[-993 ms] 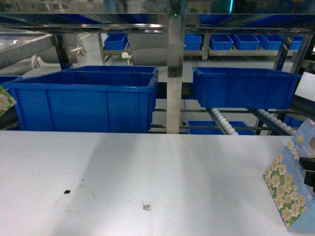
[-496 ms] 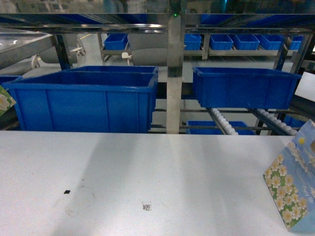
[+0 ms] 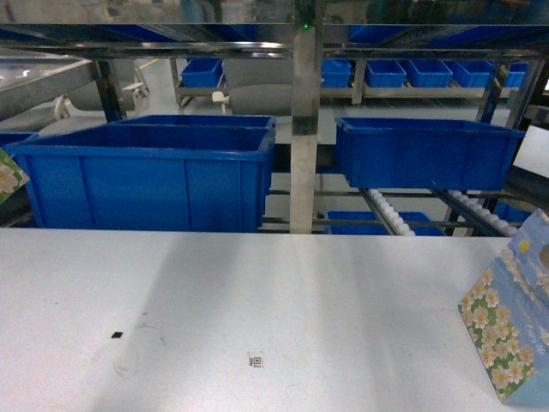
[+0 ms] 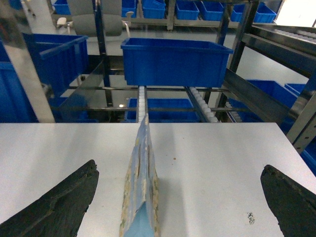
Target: Move flower gift bag to table near conveyor
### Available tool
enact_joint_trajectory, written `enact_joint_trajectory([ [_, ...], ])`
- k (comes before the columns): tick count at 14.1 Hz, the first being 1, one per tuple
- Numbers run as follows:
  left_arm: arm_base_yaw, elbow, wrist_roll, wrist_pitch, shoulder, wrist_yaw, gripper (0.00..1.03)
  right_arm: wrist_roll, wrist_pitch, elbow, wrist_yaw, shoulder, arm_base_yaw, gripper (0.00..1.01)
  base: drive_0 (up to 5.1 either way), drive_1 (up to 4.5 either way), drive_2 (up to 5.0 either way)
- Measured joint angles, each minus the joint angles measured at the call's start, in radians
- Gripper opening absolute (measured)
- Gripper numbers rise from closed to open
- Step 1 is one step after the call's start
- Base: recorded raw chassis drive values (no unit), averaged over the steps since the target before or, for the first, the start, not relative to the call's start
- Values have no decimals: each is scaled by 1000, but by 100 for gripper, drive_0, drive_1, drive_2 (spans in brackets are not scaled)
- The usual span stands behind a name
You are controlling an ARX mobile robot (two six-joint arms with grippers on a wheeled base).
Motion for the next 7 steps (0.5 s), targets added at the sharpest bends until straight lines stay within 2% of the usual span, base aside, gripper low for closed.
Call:
enact_joint_trajectory([
  [1, 0, 0, 0, 0, 0, 0, 2, 3, -137, -13, 2, -156, 11, 98, 0, 0, 0],
  [2, 0, 0, 0, 0, 0, 0, 2, 12, -441, -34, 55, -484, 43, 98, 0, 0, 0],
  [3, 0, 0, 0, 0, 0, 0, 2, 39, -827, -48, 92, -875, 108, 98, 0, 0, 0],
  [6, -45, -11, 0, 129, 88, -24, 2, 47, -833, -48, 92, -872, 109, 98, 0, 0, 0],
  [7, -48, -13, -3, 137, 103, -27, 2, 47, -833, -48, 92, -872, 109, 98, 0, 0, 0],
])
